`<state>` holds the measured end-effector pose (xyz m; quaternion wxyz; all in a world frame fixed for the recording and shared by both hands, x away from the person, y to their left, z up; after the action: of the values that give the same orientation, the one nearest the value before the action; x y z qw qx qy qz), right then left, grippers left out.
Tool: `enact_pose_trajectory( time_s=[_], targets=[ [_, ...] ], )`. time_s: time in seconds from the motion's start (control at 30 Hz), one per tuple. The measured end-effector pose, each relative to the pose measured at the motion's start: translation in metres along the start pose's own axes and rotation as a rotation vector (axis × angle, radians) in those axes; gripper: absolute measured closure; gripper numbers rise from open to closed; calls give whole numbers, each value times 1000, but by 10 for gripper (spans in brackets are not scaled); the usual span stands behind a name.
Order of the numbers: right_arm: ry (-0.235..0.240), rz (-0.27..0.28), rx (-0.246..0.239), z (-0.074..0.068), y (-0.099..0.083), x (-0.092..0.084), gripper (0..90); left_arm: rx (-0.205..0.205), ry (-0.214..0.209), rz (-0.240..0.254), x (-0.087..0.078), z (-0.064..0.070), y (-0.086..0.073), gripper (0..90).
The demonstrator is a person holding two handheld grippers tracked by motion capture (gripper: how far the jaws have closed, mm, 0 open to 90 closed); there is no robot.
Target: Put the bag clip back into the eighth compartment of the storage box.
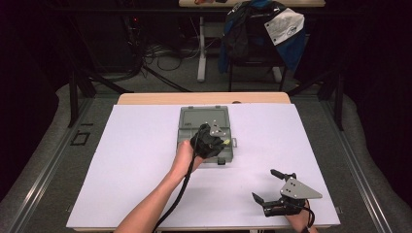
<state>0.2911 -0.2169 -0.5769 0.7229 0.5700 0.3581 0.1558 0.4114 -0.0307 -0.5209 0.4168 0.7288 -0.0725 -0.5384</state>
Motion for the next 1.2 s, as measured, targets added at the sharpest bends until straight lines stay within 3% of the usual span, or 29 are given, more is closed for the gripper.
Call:
enact_pose_trajectory(
  time_s=[1.2],
  targets=[
    [-2,-3,3,1,0,-1,12,-148,6,-11,28,-10,1,801]
  ],
)
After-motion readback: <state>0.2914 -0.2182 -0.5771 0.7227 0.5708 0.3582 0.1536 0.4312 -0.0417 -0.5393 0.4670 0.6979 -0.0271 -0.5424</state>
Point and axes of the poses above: each handheld gripper's, and its own axes: x roughly forward along the jaws, y roughly out of its top, z roughly to its right, the point moved 7 cm from there along x, roughly forward along the jaws, and after that the axes turned 1 degree about -z, right-handed, at the moved point
